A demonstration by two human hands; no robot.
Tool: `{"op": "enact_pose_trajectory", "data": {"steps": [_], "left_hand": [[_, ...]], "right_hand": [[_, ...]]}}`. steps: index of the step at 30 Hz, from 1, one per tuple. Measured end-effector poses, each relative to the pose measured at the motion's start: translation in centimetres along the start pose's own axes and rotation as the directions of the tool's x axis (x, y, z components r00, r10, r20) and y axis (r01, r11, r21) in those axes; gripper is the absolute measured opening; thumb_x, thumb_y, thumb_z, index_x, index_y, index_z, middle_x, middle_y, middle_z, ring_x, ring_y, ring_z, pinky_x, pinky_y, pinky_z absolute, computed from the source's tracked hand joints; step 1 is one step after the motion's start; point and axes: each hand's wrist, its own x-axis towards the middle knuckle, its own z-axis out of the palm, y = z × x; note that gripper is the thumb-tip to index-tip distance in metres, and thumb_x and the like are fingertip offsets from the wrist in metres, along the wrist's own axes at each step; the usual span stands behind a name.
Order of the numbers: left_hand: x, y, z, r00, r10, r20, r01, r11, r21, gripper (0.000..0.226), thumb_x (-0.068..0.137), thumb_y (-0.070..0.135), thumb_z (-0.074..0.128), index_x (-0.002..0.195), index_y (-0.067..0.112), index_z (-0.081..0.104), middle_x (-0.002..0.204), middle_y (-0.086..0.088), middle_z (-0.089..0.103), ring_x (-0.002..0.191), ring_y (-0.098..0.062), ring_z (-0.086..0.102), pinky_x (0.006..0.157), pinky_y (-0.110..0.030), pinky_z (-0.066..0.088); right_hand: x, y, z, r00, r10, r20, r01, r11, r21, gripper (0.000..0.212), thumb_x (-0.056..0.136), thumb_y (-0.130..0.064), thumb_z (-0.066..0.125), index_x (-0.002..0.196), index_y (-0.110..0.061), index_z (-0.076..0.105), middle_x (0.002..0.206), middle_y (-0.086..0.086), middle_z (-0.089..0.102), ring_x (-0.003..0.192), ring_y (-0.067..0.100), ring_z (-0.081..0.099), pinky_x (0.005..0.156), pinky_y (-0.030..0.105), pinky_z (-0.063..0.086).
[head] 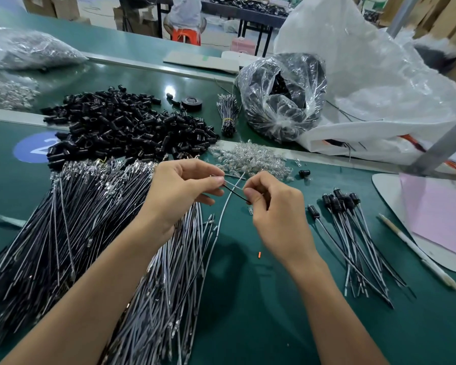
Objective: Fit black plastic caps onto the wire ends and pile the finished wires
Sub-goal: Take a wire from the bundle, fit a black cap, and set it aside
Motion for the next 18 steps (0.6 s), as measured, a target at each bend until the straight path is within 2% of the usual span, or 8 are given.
{"op": "enact_pose_trajectory", "data": {"steps": [4, 7, 10, 14, 18], "left_hand": [[0.1, -0.1, -0.3, 0.992, -0.113, 0.065, 0.121, 0.984, -0.134, 0.008, 0.071, 0.004, 0.075, 0.079, 0.008, 0.076, 0.076, -0.01, 0.074, 0.067, -0.016, 0.071, 0.057, -0.021, 0.056], [0.2, -0.1, -0.5, 0.977, -0.169, 0.129, 0.191, 0.965, -0.18, 0.015, 0.063, 0.012, 0.075, 0.077, 0.009, 0.079, 0.079, -0.012, 0.075, 0.068, -0.017, 0.073, 0.058, -0.021, 0.057], [0.2, -0.1, -0.6, 0.962, -0.191, 0.197, 0.225, 0.96, -0.169, 0.015, 0.064, 0.014, 0.073, 0.077, 0.01, 0.079, 0.081, -0.012, 0.075, 0.069, -0.016, 0.073, 0.06, -0.021, 0.058], [0.2, -0.2, -0.3, 0.974, -0.165, 0.155, 0.191, 0.966, -0.175, 0.014, 0.065, 0.013, 0.072, 0.077, 0.008, 0.077, 0.073, -0.009, 0.073, 0.063, -0.013, 0.069, 0.06, -0.02, 0.057], [0.3, -0.1, -0.3, 0.977, -0.153, 0.146, 0.179, 0.967, -0.182, 0.013, 0.064, 0.013, 0.072, 0.075, 0.007, 0.076, 0.069, -0.009, 0.072, 0.058, -0.013, 0.066, 0.057, -0.019, 0.056]], "right_hand": [[0.2, 0.2, -0.5, 1.0, -0.015, -0.004, 0.015, 0.999, -0.045, 0.016, 0.092, -0.006, 0.062, 0.08, -0.015, 0.06, 0.062, -0.012, 0.054, 0.057, 0.006, 0.048, 0.056, 0.018, 0.038], [0.2, 0.3, -0.8, 0.999, -0.034, 0.007, 0.035, 0.995, -0.091, 0.013, 0.092, -0.006, 0.062, 0.082, -0.015, 0.06, 0.067, -0.01, 0.057, 0.061, 0.011, 0.051, 0.062, 0.035, 0.047], [0.3, 0.6, -1.2, 0.999, -0.037, 0.017, 0.039, 0.991, -0.126, 0.01, 0.093, -0.009, 0.062, 0.085, -0.016, 0.061, 0.072, -0.008, 0.061, 0.066, 0.018, 0.056, 0.064, 0.043, 0.049], [0.1, 0.4, -1.3, 0.998, -0.051, 0.038, 0.054, 0.995, -0.082, 0.009, 0.093, -0.013, 0.063, 0.089, -0.019, 0.068, 0.079, -0.011, 0.066, 0.073, 0.014, 0.06, 0.069, 0.042, 0.051], [0.2, 0.4, -1.4, 0.997, -0.062, 0.054, 0.064, 0.997, -0.039, 0.01, 0.091, -0.012, 0.065, 0.086, -0.017, 0.071, 0.075, -0.011, 0.065, 0.07, 0.01, 0.059, 0.067, 0.035, 0.05]]}}
